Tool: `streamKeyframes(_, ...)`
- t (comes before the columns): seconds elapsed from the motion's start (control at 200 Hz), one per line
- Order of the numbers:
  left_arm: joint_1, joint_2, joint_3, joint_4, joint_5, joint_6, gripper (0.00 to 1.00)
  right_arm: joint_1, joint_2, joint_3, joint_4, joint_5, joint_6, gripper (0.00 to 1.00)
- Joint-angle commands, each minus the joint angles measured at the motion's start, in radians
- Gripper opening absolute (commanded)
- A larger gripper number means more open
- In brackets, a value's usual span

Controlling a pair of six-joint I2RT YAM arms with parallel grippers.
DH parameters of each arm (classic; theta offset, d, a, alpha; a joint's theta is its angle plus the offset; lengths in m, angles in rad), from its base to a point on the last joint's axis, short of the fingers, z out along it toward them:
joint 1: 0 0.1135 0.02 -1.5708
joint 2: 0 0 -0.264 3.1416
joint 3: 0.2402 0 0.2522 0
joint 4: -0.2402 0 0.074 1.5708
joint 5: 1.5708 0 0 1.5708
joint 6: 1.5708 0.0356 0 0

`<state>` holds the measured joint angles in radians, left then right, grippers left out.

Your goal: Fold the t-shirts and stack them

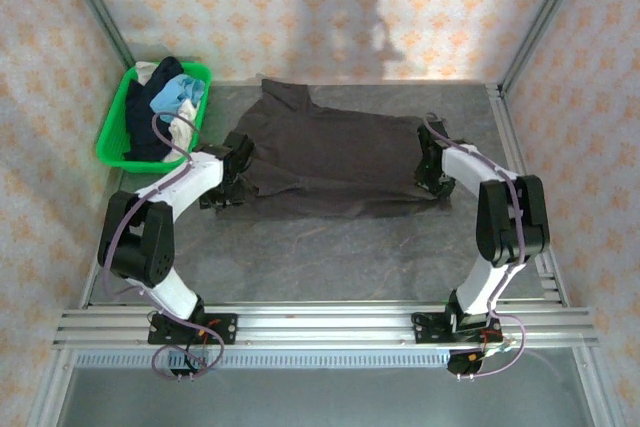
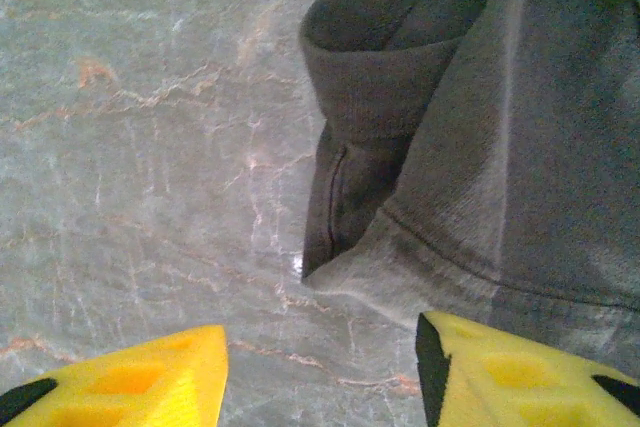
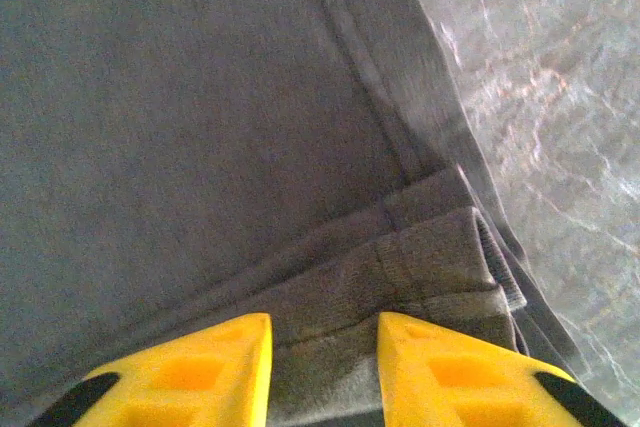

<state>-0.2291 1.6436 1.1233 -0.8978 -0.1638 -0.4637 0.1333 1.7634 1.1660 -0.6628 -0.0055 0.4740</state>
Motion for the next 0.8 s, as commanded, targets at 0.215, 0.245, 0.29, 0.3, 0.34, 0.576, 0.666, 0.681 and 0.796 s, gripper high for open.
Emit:
streamKeyframes(0.215, 0.017, 0.031, -0.014, 0.064, 0.021, 0.006, 0.35, -0.029, 0.113, 0.163, -0.014, 0.047, -0.043, 0.3)
streamKeyframes(0.245, 0.018, 0.034, -0.015, 0.066, 0.023, 0.006, 0.31, -0.029, 0.099, 0.157, -0.011, 0.046, -0.046, 0.31)
streamKeyframes(0.29, 0.022, 0.038, -0.017, 0.071, 0.026, 0.007, 0.28, -0.029, 0.07, 0.142, -0.016, 0.044, -0.044, 0.33)
streamKeyframes(0.3, 0.023, 0.04, -0.017, 0.072, 0.027, 0.007, 0.27, -0.029, 0.06, 0.135, -0.016, 0.044, -0.044, 0.34)
streamKeyframes(0.34, 0.026, 0.043, -0.017, 0.076, 0.034, 0.009, 0.22, -0.027, 0.019, 0.103, -0.008, 0.044, -0.041, 0.36)
streamKeyframes(0.576, 0.045, 0.057, -0.025, 0.088, 0.059, 0.023, 0.03, 0.003, -0.177, -0.151, 0.055, 0.004, -0.029, 0.52)
streamKeyframes(0.666, 0.061, 0.045, -0.038, 0.092, 0.065, 0.03, 0.0, 0.005, -0.198, -0.193, 0.063, 0.027, -0.027, 0.54)
streamKeyframes(0.681, 0.064, 0.043, -0.039, 0.092, 0.068, 0.032, 0.0, 0.005, -0.197, -0.198, 0.068, 0.027, -0.027, 0.55)
streamKeyframes(0.796, 0.084, 0.031, -0.058, 0.1, 0.075, 0.032, 0.0, 0.004, -0.155, -0.181, 0.079, 0.023, -0.028, 0.55)
